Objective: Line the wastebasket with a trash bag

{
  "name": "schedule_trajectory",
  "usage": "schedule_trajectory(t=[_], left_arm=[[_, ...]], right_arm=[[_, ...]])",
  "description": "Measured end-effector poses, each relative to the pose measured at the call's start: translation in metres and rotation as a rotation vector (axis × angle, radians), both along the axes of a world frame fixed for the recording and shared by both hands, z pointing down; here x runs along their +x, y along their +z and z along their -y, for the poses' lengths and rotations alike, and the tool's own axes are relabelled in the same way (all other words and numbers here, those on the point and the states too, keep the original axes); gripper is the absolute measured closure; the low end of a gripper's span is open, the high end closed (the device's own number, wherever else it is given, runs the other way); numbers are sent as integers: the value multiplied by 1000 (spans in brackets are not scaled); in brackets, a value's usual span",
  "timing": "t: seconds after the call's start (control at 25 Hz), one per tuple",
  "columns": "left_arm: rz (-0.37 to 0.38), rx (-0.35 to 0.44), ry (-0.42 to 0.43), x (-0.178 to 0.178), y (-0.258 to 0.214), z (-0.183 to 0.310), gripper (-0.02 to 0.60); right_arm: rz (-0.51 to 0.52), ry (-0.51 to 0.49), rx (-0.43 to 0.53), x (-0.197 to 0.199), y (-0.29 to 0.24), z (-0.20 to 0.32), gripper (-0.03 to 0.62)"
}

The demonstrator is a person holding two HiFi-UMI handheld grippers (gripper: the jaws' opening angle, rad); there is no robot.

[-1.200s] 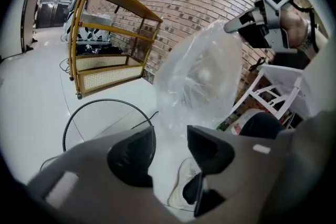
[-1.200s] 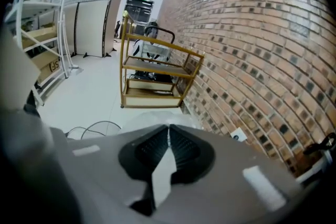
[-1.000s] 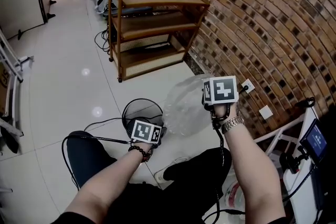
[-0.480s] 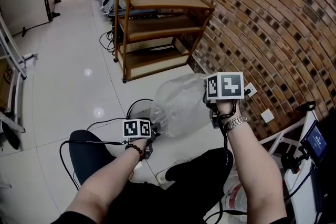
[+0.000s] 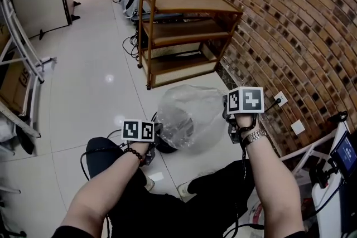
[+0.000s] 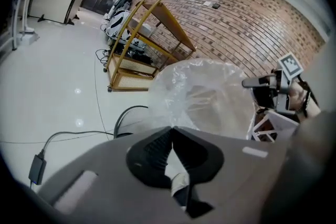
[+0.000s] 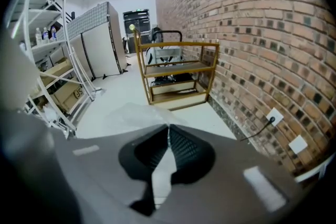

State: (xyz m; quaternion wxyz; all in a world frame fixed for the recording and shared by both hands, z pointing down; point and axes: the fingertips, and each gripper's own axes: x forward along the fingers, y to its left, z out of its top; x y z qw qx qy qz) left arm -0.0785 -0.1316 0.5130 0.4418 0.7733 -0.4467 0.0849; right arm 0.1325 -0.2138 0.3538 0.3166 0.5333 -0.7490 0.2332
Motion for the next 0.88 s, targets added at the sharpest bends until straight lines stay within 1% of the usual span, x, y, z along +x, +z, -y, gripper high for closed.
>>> schedule_trajectory(t=[0.12,0.32,0.44,0.56,0.88], left_arm=[[41,2,12,-20,-15,-3,577],[112,-20,36,-48,-33,-10,577],[161,-36,86,-49,-37,-15,577],[184,-63,123,-48,-35,-18,577],[213,-153,132,-52,-6,-16,577]], right_arm=[[28,-9,-29,-4,14,-4,591],[71,-33,-77,-17,42,-12,591],[86,-41,-100,-23,57,-16,591],[97,-39,-118,-25,71,-19,591],[92,-21,-127,-18,111,-18,591]])
